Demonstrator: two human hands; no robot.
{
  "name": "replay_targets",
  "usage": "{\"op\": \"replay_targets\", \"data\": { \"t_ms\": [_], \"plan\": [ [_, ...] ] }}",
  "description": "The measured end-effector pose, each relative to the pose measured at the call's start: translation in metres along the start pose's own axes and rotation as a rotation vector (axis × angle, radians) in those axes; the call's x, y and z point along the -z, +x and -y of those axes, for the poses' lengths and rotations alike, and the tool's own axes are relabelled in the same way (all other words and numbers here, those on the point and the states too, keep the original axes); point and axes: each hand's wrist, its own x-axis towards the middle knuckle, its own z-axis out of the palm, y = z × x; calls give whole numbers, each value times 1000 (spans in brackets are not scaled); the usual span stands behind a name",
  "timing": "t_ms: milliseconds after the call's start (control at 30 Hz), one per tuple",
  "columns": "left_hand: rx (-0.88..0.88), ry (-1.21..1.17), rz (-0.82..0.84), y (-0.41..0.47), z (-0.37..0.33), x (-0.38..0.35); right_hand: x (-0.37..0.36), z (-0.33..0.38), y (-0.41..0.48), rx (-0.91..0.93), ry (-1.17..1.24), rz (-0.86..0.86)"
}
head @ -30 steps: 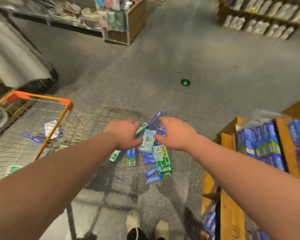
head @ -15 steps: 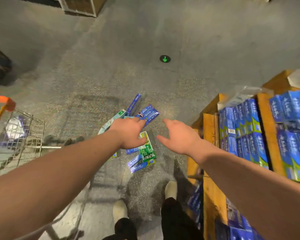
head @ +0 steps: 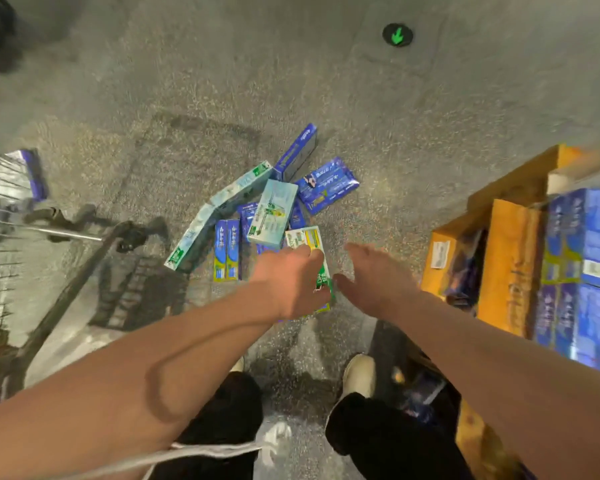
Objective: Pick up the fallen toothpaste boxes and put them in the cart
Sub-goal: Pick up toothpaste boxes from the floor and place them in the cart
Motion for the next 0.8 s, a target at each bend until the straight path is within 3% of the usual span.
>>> {"op": "replay_targets", "data": {
  "t_ms": [400,800],
  "plan": [
    [188,-34,-11,188,88,-223,-220,-67,229,-116,101,-6],
    [587,-203,-168,282,179,-290,-300,-100,346,-351,405,16]
  ]
}}
